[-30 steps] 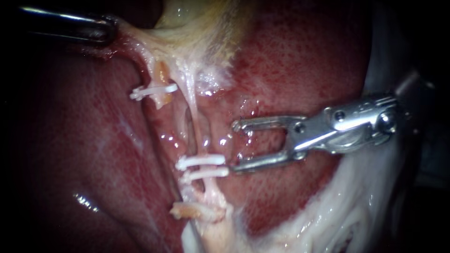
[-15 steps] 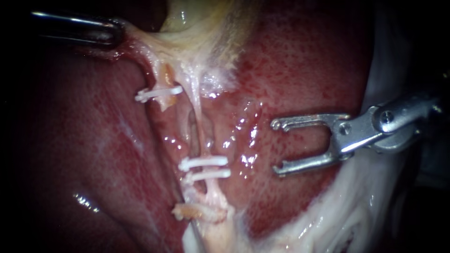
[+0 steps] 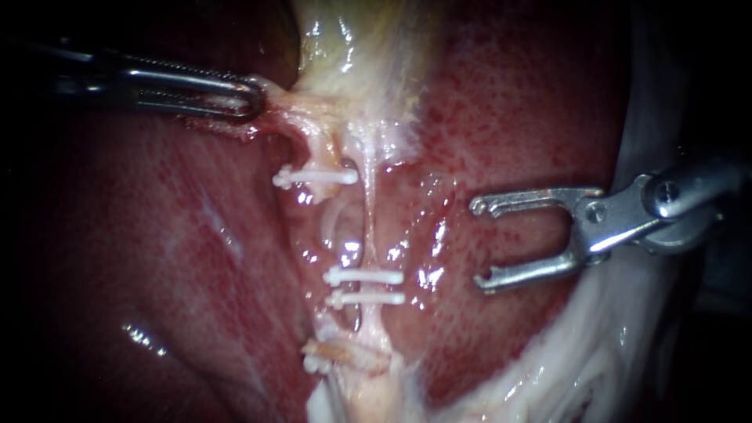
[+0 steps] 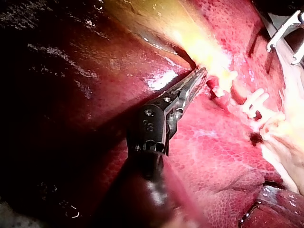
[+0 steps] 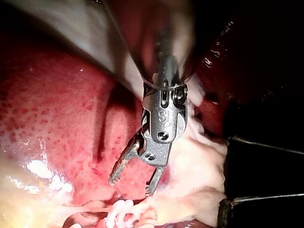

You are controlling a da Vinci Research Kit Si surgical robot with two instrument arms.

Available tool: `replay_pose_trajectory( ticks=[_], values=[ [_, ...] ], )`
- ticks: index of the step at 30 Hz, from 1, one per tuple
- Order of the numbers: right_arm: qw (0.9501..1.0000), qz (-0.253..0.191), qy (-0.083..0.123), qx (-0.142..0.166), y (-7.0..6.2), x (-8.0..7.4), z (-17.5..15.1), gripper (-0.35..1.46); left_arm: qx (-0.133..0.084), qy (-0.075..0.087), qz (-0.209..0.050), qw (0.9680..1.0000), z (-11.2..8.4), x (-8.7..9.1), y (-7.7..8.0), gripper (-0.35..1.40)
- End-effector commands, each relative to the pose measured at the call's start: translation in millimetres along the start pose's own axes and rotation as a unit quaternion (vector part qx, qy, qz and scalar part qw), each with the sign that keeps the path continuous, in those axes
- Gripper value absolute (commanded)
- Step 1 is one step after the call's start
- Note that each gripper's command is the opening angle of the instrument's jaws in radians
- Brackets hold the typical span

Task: Going back second clip right tube

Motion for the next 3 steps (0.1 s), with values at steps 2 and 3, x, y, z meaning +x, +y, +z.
replay_pose_trajectory(
  ticks=[2,3],
  values=[
    [1.0000,0.000,-0.001,0.000,0.0,0.1,0.1,0.49,-0.002,-0.001,0.000,1.0000,-0.4,0.2,0.0,-0.35],
    [1.0000,-0.003,-0.002,0.000,0.0,0.1,0.3,0.49,-0.003,-0.001,-0.001,1.0000,-0.7,0.4,0.0,-0.35]
  ],
)
